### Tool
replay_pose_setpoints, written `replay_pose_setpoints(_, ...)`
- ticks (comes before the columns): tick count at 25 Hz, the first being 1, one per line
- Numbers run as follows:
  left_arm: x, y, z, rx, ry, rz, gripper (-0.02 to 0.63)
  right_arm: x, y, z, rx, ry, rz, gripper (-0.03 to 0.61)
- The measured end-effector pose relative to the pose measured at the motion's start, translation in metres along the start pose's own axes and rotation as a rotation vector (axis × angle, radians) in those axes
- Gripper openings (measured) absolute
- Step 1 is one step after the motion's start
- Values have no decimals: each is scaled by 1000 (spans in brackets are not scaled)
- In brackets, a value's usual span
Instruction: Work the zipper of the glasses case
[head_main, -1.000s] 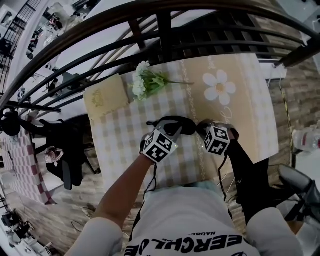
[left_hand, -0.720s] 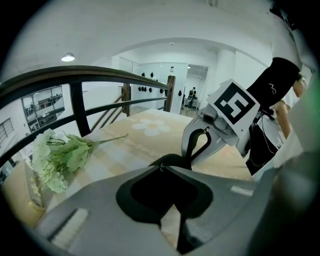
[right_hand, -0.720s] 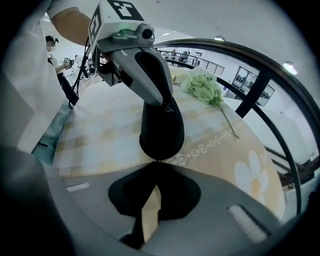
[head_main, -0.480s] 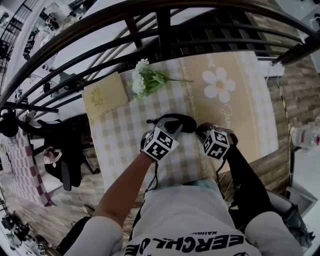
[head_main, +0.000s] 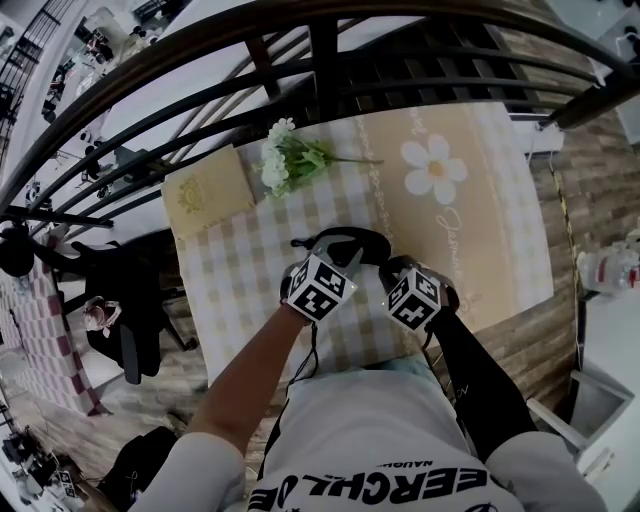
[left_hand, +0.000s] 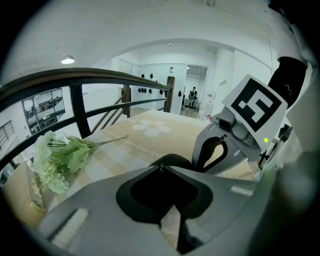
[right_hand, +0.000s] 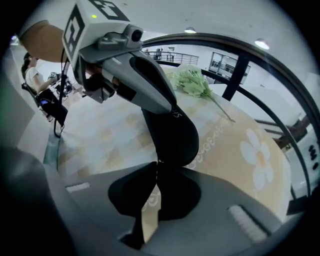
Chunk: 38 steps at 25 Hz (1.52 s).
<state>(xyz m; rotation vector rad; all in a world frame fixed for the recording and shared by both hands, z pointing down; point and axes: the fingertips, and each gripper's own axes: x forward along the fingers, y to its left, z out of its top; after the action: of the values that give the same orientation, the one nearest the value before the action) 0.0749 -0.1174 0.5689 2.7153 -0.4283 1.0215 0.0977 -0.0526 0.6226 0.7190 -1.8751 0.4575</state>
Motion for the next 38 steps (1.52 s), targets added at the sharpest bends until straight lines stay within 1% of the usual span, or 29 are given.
replay_pose_setpoints(3,0,0,0,8,1,11,32,1,3,3,85,14,-40,35)
replay_pose_setpoints(5,-1,0,-1,5,1,12,32,2,3,3,123,13,-44,35)
replay_pose_setpoints(11,-1,0,0,-4,-3,12,32,2,2,3,181,-5,-40,35)
replay_pose_setpoints(14,0,1,-1,-6,-8,22,32,3,1,3,226,-28,-49,38)
replay_pose_setpoints(15,0,1,-1,-7,-11,25,32,3,1,3,239,-34,-57,40)
replay_pose_setpoints(16,0,1,-1,-10,-15,27,32,3,1,2,250,-38,-66,57)
replay_pose_setpoints(17,0,1,-1,-16,-19,28,32,2,0,1,261,-44,-74,79)
replay_pose_setpoints(18,0,1,-1,-24,-22,28,32,1,-1,1,276,-51,-81,88)
replay_pose_setpoints(21,-1,3,-1,-62,-36,28,28,-7,-4,2,332,-88,-92,97)
replay_pose_setpoints(24,-5,6,3,-87,-51,39,0,-17,-10,9,357,-136,-109,105)
replay_pose_setpoints(26,-15,10,13,-75,-84,72,0,-26,-15,16,368,-185,-125,125)
replay_pose_setpoints(30,-42,11,38,-46,-182,128,0,-50,-30,36,396,-310,-180,178)
replay_pose_setpoints(34,-70,7,56,-41,-258,152,0,-72,-37,58,378,-395,-223,195)
replay_pose_setpoints(38,-107,20,74,-45,-344,224,0,-99,-40,86,359,-506,-274,211)
